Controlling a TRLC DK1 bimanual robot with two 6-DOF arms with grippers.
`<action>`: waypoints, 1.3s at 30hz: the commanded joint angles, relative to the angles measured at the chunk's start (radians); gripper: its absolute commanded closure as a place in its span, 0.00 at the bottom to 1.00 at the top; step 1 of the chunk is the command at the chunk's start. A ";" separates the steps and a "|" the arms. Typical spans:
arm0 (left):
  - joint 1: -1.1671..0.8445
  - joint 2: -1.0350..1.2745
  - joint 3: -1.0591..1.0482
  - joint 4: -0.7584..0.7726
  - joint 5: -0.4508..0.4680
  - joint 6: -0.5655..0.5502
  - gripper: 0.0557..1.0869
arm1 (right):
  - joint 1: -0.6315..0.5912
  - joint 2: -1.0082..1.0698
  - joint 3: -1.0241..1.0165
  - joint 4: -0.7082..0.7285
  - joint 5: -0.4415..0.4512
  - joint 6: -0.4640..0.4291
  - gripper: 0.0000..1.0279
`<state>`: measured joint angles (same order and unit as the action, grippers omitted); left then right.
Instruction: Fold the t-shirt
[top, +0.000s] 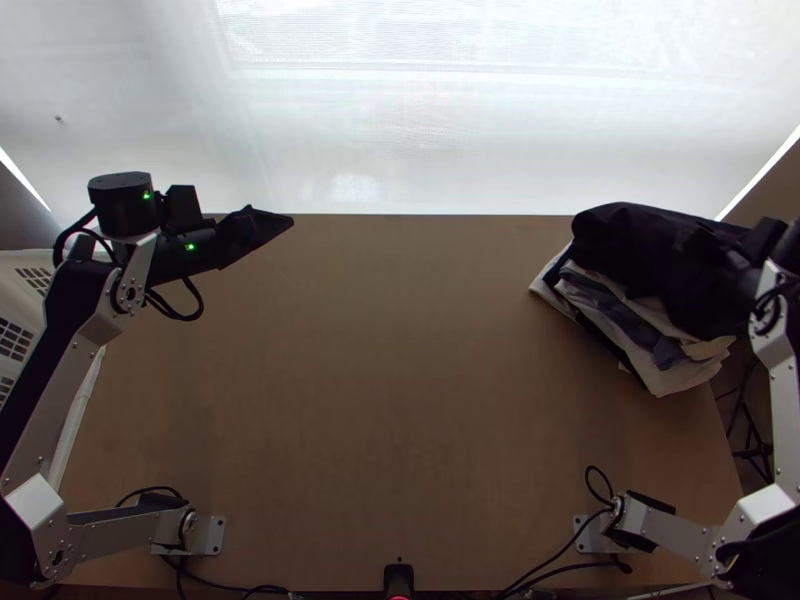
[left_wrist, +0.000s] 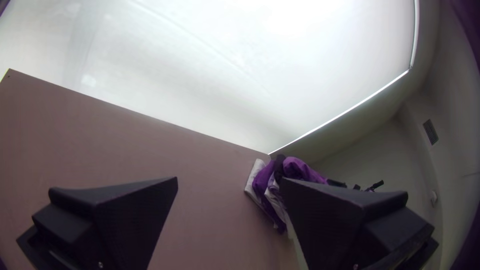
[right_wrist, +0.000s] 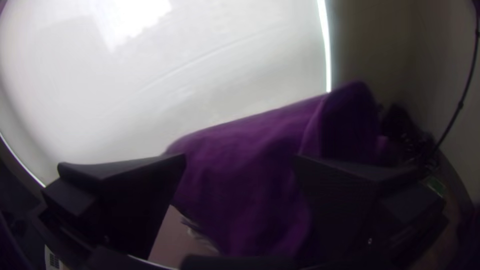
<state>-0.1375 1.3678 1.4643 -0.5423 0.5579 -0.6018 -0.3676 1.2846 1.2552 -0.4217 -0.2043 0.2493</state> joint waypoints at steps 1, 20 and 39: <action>0.006 0.005 0.010 0.008 0.005 -0.007 0.04 | -0.218 -0.080 -0.057 -0.143 0.071 -0.062 0.05; 0.019 -0.010 0.010 -0.001 0.005 -0.012 0.04 | 0.133 -0.131 -0.054 0.380 0.204 -0.240 0.04; 0.050 0.005 0.013 0.002 0.005 -0.010 0.04 | 0.050 0.300 -0.471 0.840 0.224 -0.332 0.04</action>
<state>-0.0948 1.3560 1.4685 -0.5430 0.5632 -0.6132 -0.2699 1.5143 0.9287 0.3477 0.0082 -0.0784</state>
